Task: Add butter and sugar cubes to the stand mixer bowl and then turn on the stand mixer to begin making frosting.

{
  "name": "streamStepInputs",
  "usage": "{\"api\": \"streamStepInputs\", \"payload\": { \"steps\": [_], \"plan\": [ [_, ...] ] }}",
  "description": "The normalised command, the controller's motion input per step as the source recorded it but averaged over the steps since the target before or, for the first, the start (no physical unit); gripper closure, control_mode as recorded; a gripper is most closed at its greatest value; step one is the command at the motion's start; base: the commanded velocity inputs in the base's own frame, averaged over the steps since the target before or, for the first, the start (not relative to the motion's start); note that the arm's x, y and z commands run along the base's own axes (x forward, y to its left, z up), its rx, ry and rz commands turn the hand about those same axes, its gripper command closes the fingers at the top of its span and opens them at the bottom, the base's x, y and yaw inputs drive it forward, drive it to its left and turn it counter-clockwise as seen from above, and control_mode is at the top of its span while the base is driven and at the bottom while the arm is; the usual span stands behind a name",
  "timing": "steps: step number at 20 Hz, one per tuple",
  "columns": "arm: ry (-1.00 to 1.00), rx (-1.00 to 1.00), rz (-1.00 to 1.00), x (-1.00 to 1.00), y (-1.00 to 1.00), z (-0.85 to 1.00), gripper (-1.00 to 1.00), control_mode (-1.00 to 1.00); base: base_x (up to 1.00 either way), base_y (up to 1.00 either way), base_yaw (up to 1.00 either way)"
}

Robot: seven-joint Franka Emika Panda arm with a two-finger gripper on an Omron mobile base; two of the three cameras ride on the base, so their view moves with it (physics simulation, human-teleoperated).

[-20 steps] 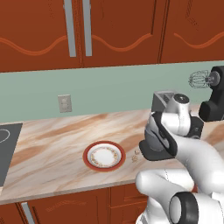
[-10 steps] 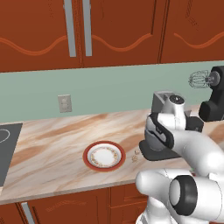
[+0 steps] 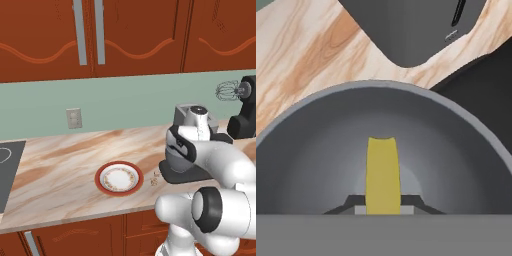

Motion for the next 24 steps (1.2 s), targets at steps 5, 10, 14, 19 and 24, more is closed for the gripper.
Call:
{"api": "streamStepInputs", "payload": {
  "steps": [5,10,14,19,24],
  "plan": [
    [0.0,0.0,0.0,0.0,0.01,-0.2,-1.0,-1.0,0.0,0.0,0.0],
    [-0.01,0.0,0.0,-0.01,0.05,0.0,-1.0,-1.0,0.0,0.0,0.0],
    [-0.03,0.0,0.0,-0.05,0.14,0.0,-1.0,-1.0,0.0,0.0,0.0],
    [-0.01,0.0,0.0,-0.01,0.08,0.0,-1.0,-1.0,0.0,0.0,0.0],
    [-0.08,0.0,0.0,-0.31,0.05,0.17,-1.0,-1.0,0.0,0.0,0.0]
  ]
}}
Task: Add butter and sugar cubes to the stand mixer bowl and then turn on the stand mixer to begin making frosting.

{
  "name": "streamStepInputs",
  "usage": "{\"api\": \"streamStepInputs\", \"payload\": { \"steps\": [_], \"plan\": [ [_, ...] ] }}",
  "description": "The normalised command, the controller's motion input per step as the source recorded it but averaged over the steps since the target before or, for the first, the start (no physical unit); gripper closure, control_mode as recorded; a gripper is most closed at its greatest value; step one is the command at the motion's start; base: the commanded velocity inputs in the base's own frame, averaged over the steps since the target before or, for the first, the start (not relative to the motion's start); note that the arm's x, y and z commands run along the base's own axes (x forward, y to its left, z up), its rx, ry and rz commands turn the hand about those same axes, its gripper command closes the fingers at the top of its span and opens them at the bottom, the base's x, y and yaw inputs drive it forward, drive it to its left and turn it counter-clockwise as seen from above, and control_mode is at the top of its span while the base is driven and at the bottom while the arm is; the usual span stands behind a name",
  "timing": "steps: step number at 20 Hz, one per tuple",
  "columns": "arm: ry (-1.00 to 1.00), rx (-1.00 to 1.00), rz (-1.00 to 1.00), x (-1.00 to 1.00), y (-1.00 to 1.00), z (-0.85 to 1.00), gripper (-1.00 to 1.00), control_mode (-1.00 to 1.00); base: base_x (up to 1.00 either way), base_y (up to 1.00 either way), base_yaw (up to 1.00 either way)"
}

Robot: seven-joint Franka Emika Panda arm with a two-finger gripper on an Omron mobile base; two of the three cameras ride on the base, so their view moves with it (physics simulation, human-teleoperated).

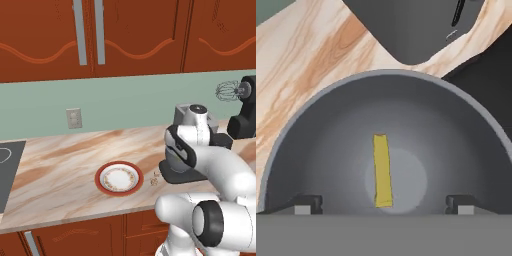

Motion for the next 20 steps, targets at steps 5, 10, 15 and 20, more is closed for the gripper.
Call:
{"api": "streamStepInputs", "payload": {
  "steps": [5,10,15,20],
  "plan": [
    [-0.06,-0.01,0.0,-0.37,0.32,0.24,-1.0,-1.0,0.0,0.0,0.0],
    [0.0,0.0,0.0,-0.32,0.59,0.15,-1.0,-1.0,0.0,0.0,0.0],
    [0.0,0.0,0.0,-0.22,0.67,0.03,-1.0,-1.0,0.0,0.0,0.0],
    [0.04,0.0,-0.02,-0.04,0.47,0.0,-1.0,-1.0,0.0,0.0,0.0]
  ]
}}
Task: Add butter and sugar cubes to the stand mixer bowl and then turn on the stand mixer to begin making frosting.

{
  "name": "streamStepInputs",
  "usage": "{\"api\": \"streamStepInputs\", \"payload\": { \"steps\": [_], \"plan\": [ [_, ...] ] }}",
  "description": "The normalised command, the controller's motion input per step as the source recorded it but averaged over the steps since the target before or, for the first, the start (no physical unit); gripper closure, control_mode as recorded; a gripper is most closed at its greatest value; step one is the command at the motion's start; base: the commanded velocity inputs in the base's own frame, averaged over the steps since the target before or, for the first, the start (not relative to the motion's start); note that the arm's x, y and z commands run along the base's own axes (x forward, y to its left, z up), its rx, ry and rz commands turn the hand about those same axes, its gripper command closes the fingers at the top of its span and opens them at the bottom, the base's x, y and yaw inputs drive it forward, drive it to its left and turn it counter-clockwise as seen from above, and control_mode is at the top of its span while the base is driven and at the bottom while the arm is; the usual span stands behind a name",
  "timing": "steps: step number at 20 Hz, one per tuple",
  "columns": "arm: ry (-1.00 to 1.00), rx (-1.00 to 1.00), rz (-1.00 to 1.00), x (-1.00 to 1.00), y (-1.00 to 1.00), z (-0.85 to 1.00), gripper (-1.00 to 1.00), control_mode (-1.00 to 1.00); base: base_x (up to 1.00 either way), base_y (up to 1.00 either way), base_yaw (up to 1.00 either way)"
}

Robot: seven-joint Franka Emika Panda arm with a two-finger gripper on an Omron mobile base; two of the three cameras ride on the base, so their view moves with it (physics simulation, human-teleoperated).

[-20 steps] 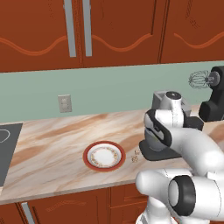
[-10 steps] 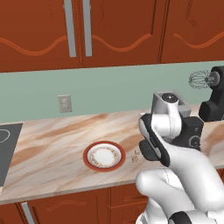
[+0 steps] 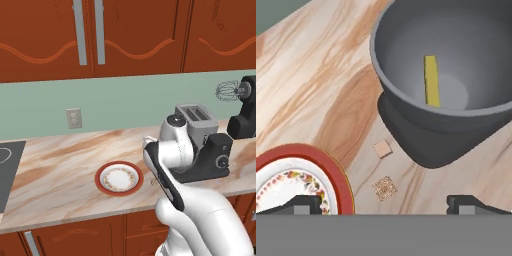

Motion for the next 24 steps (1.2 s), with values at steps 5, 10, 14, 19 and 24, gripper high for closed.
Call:
{"api": "streamStepInputs", "payload": {
  "steps": [5,10,14,19,24],
  "plan": [
    [0.07,0.0,-0.03,0.21,0.1,-0.06,-1.0,-1.0,0.0,0.0,0.0],
    [0.07,0.0,-0.03,0.27,0.0,-0.09,-1.0,-1.0,0.0,0.0,0.0],
    [0.08,0.0,-0.05,0.24,0.0,-0.13,-1.0,-1.0,0.0,0.0,0.0],
    [0.08,0.0,-0.06,0.19,0.0,-0.22,-1.0,-1.0,0.0,0.0,0.0],
    [0.02,0.0,-0.09,0.0,0.0,-0.25,-1.0,-1.0,0.0,0.0,0.0]
  ]
}}
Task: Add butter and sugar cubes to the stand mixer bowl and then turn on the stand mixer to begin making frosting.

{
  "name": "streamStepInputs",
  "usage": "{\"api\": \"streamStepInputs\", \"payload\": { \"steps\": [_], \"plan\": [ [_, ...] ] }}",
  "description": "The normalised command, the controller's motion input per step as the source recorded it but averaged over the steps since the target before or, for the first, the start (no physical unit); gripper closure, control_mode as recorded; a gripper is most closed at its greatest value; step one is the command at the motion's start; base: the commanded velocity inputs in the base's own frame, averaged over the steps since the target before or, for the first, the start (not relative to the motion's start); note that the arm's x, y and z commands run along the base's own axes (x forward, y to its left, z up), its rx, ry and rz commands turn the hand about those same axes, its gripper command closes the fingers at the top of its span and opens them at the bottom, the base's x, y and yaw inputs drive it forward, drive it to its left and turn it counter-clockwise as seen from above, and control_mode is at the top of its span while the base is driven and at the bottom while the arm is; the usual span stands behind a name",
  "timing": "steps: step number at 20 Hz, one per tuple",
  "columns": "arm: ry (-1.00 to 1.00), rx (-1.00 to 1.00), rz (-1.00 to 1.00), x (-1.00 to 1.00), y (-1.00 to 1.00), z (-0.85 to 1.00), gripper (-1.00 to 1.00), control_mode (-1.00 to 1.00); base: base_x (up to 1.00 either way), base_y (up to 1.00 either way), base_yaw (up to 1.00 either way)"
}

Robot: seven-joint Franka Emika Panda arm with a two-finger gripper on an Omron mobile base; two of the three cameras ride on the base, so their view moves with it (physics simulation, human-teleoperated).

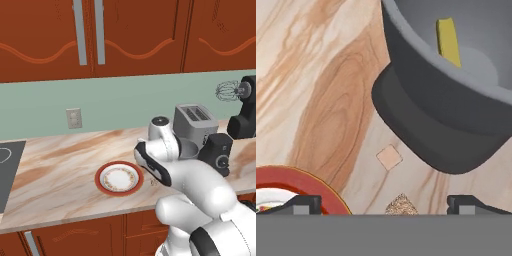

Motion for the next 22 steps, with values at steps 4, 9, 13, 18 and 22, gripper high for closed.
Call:
{"api": "streamStepInputs", "payload": {
  "steps": [4,9,13,18,22],
  "plan": [
    [0.0,0.0,-0.1,0.0,0.0,-0.27,-1.0,-1.0,0.0,0.0,0.0],
    [0.0,0.0,-0.09,0.0,0.0,-0.22,-1.0,-1.0,0.0,0.0,0.0],
    [0.0,0.0,-0.07,0.0,-0.01,-0.16,-1.0,-1.0,0.0,0.0,0.0],
    [0.0,0.0,-0.06,0.0,-0.03,-0.14,-1.0,-1.0,0.0,0.0,0.0],
    [0.0,0.0,-0.06,0.0,-0.1,-0.06,-1.0,-1.0,0.0,0.0,0.0]
  ]
}}
